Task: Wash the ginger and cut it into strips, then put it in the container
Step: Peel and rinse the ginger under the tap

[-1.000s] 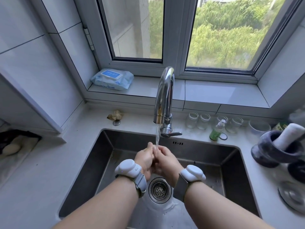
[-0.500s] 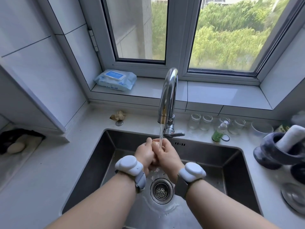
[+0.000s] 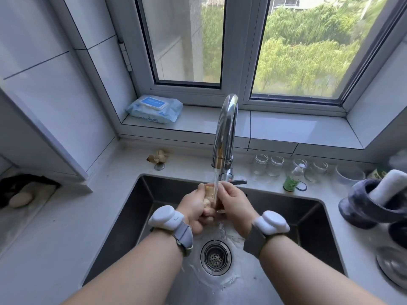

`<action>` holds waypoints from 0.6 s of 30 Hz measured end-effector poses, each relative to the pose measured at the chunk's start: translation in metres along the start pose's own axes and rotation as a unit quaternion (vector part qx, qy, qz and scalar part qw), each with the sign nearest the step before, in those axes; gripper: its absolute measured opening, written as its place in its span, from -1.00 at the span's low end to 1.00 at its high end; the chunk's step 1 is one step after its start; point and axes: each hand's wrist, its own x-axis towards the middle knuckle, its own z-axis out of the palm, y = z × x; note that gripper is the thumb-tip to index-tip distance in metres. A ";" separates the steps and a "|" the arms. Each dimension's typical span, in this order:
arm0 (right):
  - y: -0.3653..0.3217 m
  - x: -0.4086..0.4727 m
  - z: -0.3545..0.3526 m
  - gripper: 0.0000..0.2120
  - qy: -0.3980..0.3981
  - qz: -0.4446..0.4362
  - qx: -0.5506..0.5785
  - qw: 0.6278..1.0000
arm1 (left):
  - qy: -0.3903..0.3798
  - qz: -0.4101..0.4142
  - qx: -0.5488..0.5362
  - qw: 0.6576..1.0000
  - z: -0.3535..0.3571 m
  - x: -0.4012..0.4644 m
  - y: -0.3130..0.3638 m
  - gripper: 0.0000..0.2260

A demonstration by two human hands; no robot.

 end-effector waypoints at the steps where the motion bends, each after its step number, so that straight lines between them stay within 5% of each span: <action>1: -0.004 -0.002 -0.003 -0.85 -0.053 0.023 0.027 0.998 | -0.002 -0.013 -0.027 1.000 -0.002 0.002 0.001 -0.64; 3: -0.004 -0.006 -0.004 -0.73 -0.121 0.038 0.049 0.991 | -0.003 -0.034 -0.064 0.997 -0.005 0.006 0.002 -0.55; 5: 0.003 -0.007 -0.005 -0.64 -0.105 0.014 0.023 0.994 | -0.011 -0.042 -0.073 0.996 -0.005 0.007 0.003 -0.50; 9: 0.011 -0.006 0.000 -0.85 0.000 -0.042 0.009 0.999 | -0.031 -0.023 -0.025 0.999 0.007 -0.002 0.000 -0.58; 12: 0.014 0.003 -0.003 -0.72 0.128 -0.099 -0.106 0.981 | -0.040 -0.025 -0.035 0.998 0.016 -0.004 -0.007 -0.67; 18: 0.008 0.001 -0.003 -0.72 0.087 -0.002 0.007 0.996 | -0.026 -0.007 -0.032 0.999 0.010 0.001 -0.007 -0.73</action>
